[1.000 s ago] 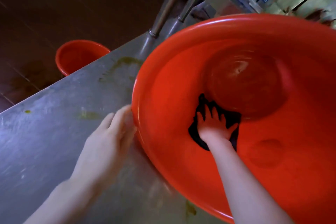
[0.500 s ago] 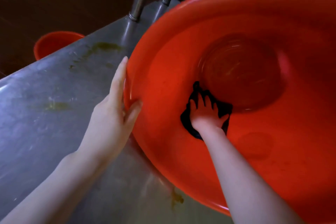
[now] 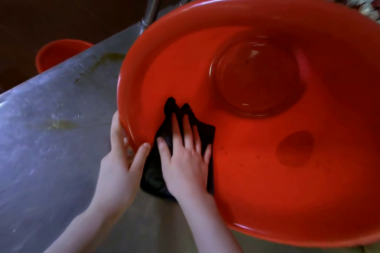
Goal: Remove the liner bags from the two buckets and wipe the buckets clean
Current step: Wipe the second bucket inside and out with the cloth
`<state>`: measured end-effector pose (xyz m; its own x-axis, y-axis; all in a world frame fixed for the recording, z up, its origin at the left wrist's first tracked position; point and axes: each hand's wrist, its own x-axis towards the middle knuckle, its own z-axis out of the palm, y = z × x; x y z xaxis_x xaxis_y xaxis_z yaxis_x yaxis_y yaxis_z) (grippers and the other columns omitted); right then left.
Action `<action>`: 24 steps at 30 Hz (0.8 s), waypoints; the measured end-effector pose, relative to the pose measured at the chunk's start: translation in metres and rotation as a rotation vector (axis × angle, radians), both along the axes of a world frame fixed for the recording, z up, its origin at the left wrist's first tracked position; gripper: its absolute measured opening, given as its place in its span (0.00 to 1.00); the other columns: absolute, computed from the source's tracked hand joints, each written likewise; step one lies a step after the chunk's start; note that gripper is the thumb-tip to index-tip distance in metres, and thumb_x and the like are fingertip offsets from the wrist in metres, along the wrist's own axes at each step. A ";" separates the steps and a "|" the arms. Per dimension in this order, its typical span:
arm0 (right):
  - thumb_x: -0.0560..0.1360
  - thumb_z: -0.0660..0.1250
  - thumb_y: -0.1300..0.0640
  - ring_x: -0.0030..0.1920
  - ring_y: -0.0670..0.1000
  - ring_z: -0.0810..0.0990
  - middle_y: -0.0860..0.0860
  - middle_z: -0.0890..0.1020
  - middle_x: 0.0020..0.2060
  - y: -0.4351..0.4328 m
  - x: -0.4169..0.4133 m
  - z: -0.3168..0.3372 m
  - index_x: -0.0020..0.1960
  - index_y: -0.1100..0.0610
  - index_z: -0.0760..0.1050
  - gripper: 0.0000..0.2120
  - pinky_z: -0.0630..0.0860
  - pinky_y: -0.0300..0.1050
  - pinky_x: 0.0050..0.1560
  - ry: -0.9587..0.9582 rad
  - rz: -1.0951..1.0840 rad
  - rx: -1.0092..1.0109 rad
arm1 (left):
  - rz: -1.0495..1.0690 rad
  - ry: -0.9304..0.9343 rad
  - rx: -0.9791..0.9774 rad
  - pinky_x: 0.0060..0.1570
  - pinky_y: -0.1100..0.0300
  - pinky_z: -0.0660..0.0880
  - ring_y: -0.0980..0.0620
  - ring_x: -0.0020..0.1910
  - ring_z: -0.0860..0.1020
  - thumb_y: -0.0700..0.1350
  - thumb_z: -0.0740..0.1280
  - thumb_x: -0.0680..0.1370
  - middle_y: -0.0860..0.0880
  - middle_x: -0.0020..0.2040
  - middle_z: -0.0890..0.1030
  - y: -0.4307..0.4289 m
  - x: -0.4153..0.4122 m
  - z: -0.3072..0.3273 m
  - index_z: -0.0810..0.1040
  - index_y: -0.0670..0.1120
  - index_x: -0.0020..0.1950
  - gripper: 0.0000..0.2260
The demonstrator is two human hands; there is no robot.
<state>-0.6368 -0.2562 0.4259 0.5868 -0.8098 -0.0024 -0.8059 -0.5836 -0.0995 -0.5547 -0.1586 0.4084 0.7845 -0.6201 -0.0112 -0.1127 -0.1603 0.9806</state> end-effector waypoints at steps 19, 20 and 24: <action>0.77 0.45 0.34 0.77 0.50 0.56 0.45 0.54 0.78 -0.011 0.015 0.000 0.78 0.41 0.47 0.31 0.55 0.64 0.72 -0.099 -0.006 -0.036 | -0.012 0.036 -0.037 0.44 0.60 0.77 0.68 0.44 0.80 0.55 0.60 0.80 0.81 0.44 0.73 0.003 0.000 0.002 0.44 0.76 0.72 0.30; 0.77 0.45 0.34 0.77 0.49 0.54 0.44 0.52 0.78 -0.028 0.021 0.001 0.78 0.40 0.47 0.30 0.53 0.64 0.72 -0.075 -0.061 -0.019 | 0.005 0.056 -0.044 0.47 0.54 0.79 0.63 0.45 0.81 0.53 0.60 0.80 0.78 0.46 0.75 0.004 -0.001 0.002 0.45 0.76 0.71 0.31; 0.80 0.46 0.36 0.78 0.52 0.50 0.43 0.51 0.78 -0.108 0.046 0.001 0.78 0.39 0.48 0.27 0.43 0.69 0.72 -0.128 -0.408 0.200 | 0.003 0.009 -0.029 0.48 0.60 0.80 0.57 0.41 0.83 0.55 0.62 0.76 0.58 0.41 0.83 0.015 -0.013 0.004 0.51 0.73 0.73 0.30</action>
<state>-0.5911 -0.3638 0.4270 0.2266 -0.9652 -0.1305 -0.9393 -0.1811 -0.2914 -0.5673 -0.1437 0.4120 0.7864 -0.6177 -0.0005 -0.1033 -0.1323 0.9858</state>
